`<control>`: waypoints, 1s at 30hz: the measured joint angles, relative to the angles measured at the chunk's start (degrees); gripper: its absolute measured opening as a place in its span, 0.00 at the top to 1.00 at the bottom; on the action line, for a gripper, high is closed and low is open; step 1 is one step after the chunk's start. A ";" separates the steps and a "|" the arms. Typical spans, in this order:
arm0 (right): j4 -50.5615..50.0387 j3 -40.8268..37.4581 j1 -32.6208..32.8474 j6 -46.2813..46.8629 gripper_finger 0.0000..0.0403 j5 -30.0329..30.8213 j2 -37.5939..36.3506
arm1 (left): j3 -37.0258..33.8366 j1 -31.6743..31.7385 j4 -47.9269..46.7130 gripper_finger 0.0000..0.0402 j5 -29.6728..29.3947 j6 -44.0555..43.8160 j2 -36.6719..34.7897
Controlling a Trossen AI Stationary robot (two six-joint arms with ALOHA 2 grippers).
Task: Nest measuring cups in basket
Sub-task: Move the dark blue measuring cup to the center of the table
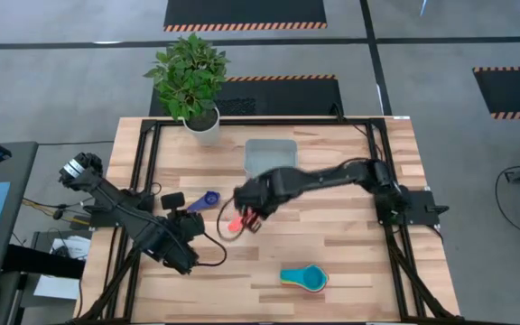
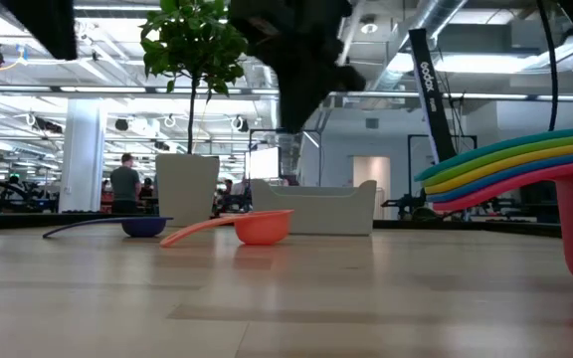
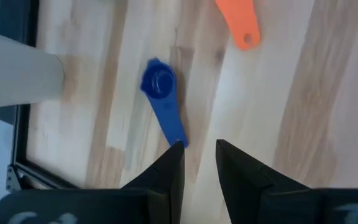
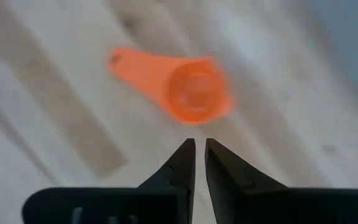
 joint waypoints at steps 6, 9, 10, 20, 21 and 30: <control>-19.65 2.04 -3.77 0.08 0.86 8.10 -6.71 | -0.21 3.69 9.89 0.80 -8.66 4.82 -0.09; -22.11 0.81 -3.56 2.54 0.86 11.80 -12.59 | -2.43 9.47 24.24 0.80 -3.37 15.92 0.26; -20.70 -0.06 -3.25 2.75 0.86 12.04 -15.30 | -3.25 11.80 29.68 0.80 -1.19 20.49 0.81; -21.13 -1.78 5.11 13.24 0.86 18.34 -30.83 | -4.22 29.24 32.59 0.80 8.76 29.61 5.18; -21.18 -1.83 6.11 13.25 0.86 18.93 -31.65 | -4.22 30.53 29.26 0.80 8.95 29.20 5.06; -21.64 -1.88 11.56 15.09 0.86 22.58 -31.62 | -12.26 35.57 19.92 0.80 10.97 24.64 4.57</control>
